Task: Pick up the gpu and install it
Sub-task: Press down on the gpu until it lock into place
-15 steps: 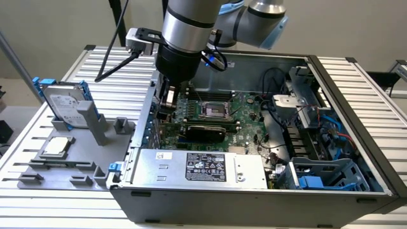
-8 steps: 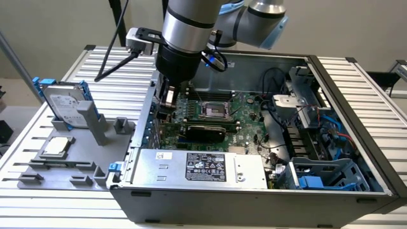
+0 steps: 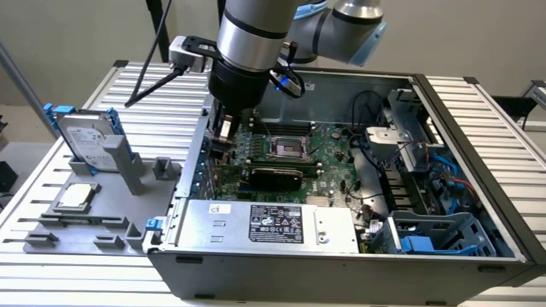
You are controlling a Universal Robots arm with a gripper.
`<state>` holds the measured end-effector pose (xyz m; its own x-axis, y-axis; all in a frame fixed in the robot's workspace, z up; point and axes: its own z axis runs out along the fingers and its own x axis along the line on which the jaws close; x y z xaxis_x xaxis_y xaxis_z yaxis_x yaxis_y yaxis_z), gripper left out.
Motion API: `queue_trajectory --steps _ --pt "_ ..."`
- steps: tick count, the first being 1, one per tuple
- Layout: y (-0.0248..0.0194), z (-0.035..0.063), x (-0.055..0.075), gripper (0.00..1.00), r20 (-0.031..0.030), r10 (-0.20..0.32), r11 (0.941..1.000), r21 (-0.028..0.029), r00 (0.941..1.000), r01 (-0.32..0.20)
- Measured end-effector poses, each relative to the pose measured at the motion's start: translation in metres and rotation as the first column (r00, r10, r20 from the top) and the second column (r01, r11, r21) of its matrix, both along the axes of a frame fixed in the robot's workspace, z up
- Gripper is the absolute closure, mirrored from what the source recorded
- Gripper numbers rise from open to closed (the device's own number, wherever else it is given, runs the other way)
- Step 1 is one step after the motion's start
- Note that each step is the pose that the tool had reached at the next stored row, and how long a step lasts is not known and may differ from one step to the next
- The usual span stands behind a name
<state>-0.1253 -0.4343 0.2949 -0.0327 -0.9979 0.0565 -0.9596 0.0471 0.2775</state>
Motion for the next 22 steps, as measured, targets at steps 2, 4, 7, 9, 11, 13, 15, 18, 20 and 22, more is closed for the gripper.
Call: queue_trajectory --steps 2,4,7,9,11,13,15,18,20,22 --pt "0.0000 0.0002 0.0000 0.89 -0.0004 -0.013 0.9999 -0.0005 0.9999 0.013" --pt "0.0001 0.0002 0.0000 0.89 -0.0009 -0.023 0.9997 -0.0005 0.9997 0.023" --pt "0.0000 0.0002 0.0000 0.89 -0.0012 -0.033 0.9995 -0.0005 0.9995 0.033" --pt "0.0001 0.0003 0.0000 0.89 -0.0016 -0.041 0.9992 -0.0005 0.9992 0.041" --pt "0.0001 0.0003 0.0000 0.89 -0.0019 -0.049 0.9988 -0.0005 0.9988 0.049" --pt "0.0002 0.0003 0.0000 0.89 -0.0021 -0.057 0.9984 -0.0005 0.9984 0.057" --pt "0.0002 0.0003 -0.0001 0.89 -0.0022 -0.064 0.9979 -0.0005 0.9979 0.064" --pt "0.0002 0.0000 -0.0002 0.89 -0.0021 -0.073 0.9973 -0.0006 0.9973 0.073" --pt "0.0001 -0.0007 -0.0002 0.89 -0.0021 -0.077 0.9970 -0.0011 0.9970 0.077" --pt "0.0002 -0.0016 -0.0004 0.89 -0.0022 -0.080 0.9968 -0.0027 0.9968 0.080"
